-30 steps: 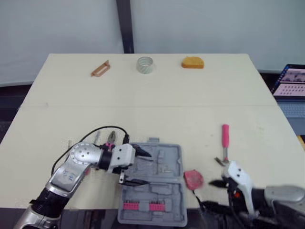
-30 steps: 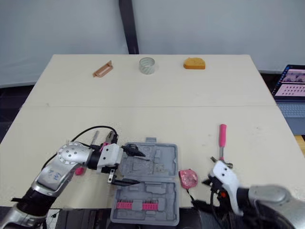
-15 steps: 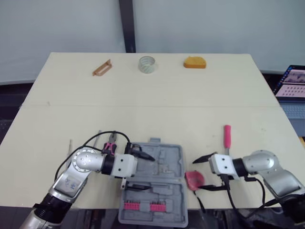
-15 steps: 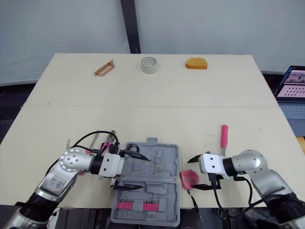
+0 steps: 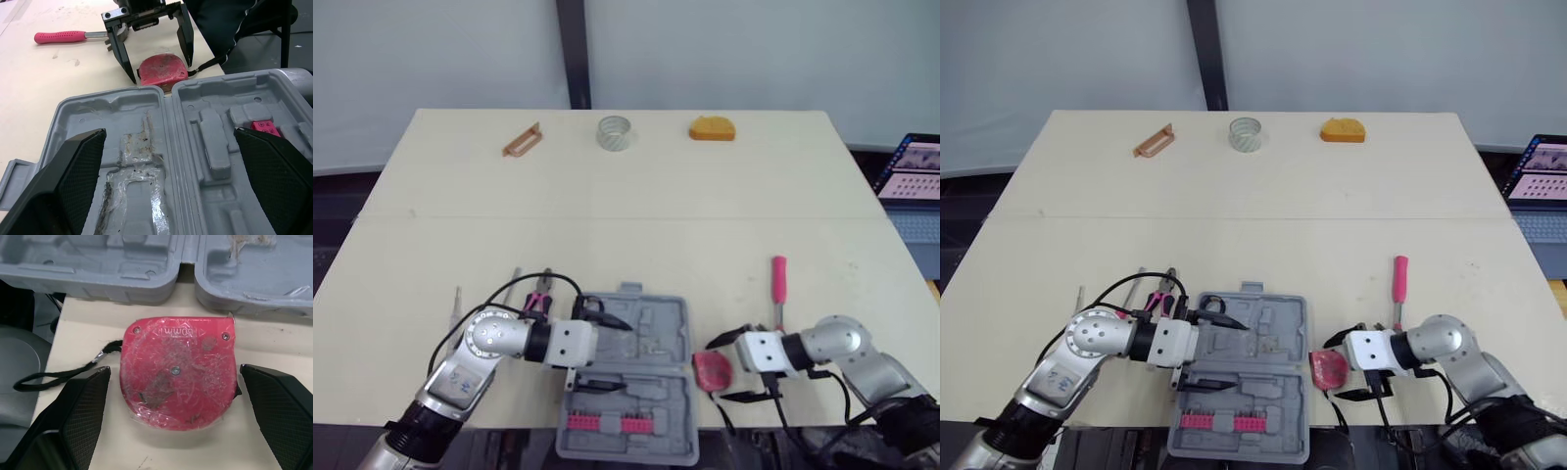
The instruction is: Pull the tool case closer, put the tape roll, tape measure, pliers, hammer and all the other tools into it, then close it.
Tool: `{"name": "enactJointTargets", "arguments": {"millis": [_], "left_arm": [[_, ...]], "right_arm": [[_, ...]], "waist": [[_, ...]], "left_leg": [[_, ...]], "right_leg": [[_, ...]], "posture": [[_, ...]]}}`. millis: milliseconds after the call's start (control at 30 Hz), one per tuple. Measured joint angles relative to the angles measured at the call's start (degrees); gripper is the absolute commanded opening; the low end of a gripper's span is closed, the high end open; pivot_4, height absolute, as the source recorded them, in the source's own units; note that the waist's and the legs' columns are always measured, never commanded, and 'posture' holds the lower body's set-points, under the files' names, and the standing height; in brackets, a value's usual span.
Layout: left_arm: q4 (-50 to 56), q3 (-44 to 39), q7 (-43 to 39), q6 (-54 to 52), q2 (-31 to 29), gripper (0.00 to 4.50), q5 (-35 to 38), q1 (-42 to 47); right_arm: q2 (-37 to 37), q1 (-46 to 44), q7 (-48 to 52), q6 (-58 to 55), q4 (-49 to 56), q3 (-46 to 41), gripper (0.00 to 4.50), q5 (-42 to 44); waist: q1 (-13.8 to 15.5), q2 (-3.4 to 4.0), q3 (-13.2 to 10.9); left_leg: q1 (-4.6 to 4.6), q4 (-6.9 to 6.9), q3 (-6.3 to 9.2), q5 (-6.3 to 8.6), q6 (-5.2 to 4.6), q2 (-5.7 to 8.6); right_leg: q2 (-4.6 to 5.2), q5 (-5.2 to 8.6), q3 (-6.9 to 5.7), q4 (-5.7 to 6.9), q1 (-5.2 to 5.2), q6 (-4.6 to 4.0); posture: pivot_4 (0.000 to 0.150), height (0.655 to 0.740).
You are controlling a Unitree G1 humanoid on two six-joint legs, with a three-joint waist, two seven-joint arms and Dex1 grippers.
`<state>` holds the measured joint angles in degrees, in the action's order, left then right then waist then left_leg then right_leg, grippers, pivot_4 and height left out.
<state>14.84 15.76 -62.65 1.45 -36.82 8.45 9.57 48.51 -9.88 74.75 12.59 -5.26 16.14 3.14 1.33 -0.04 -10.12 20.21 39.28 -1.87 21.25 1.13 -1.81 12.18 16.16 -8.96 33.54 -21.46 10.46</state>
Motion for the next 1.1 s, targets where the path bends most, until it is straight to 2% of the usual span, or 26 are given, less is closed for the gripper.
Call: {"name": "enactJointTargets", "arguments": {"millis": [133, 233, 300, 467, 567, 700, 833, 1100], "left_arm": [[0.00, 0.01, 0.01, -0.01, 0.00, 4.50, 0.00, 0.03], [0.00, 0.02, 0.02, -0.04, 0.00, 4.50, 0.00, 0.17], [0.00, 0.03, 0.06, -0.12, 0.00, 4.50, 0.00, 0.29], [0.01, 0.03, 0.61, -0.88, 0.11, 4.50, 0.01, 0.32], [0.11, 0.01, 1.22, -1.60, 0.14, 4.50, 0.01, 0.34], [0.54, -0.27, 2.41, -3.36, 0.22, 4.50, 0.29, 0.21], [0.46, -3.03, 3.46, -4.86, -0.07, 4.50, 1.09, 0.32], [-2.50, -6.46, 4.35, -5.24, -0.52, 4.50, 1.61, 0.85]], "right_arm": [[-0.33, -0.06, -0.09, 0.03, -0.56, 0.00, 4.48, -0.41], [-0.81, -0.11, -0.41, -0.10, -0.75, -0.15, 3.71, -0.42], [-1.03, -0.08, -0.50, -0.20, -0.71, -0.17, 2.90, -0.38], [-0.93, 0.97, -0.51, -3.55, 0.96, -0.99, 2.89, 1.02], [0.98, 2.19, -0.29, -9.25, 4.79, -2.42, 2.89, 4.05], [6.14, 1.75, -0.12, -22.36, 15.15, -6.78, 2.89, 9.90], [7.08, -5.07, -2.77, -33.75, 24.79, -6.53, 2.89, 9.88], [6.07, -23.83, -4.74, -56.53, 32.96, 8.78, 2.89, 1.41]], "waist": [[-0.03, 0.00, 0.00], [-0.04, 0.00, 0.00], [-0.04, 0.00, 0.00], [0.02, 0.00, 0.00], [0.01, 0.00, 0.00], [0.04, 0.02, -0.01], [-0.18, 0.02, -0.01], [-0.10, 0.02, -0.01]], "left_leg": [[-0.01, 0.00, 0.00, 0.00, 0.00, 0.00], [-0.01, 0.00, 0.00, 0.00, 0.00, 0.00], [-0.01, 0.00, 0.00, 0.00, 0.00, 0.00], [0.00, 0.00, 0.00, 0.00, 0.00, 0.00], [0.01, 0.00, 0.00, 0.00, 0.00, 0.00], [0.01, 0.02, 0.01, 0.00, 0.00, -0.01], [0.01, 0.01, 0.02, 0.00, 0.01, -0.04], [0.09, 0.02, 0.04, 0.00, 0.01, -0.03]], "right_leg": [[0.00, 0.00, 0.00, 0.00, 0.00, 0.00], [0.00, 0.00, 0.00, 0.01, 0.00, 0.00], [0.00, 0.00, 0.00, 0.00, 0.00, 0.00], [0.00, 0.00, 0.00, 0.01, 0.00, 0.00], [0.00, 0.00, 0.00, 0.00, 0.00, 0.00], [0.00, 0.00, 0.01, 0.03, -0.01, 0.00], [-0.02, 0.00, 0.01, 0.03, -0.03, -0.01], [-0.02, 0.00, 0.00, 0.02, -0.11, -0.01]], "posture": [[0.150, 0.7400], [0.150, 0.7400], [0.150, 0.7400], [0.150, 0.7400], [0.150, 0.7400], [0.150, 0.7400], [0.150, 0.7400], [0.150, 0.7400]]}}
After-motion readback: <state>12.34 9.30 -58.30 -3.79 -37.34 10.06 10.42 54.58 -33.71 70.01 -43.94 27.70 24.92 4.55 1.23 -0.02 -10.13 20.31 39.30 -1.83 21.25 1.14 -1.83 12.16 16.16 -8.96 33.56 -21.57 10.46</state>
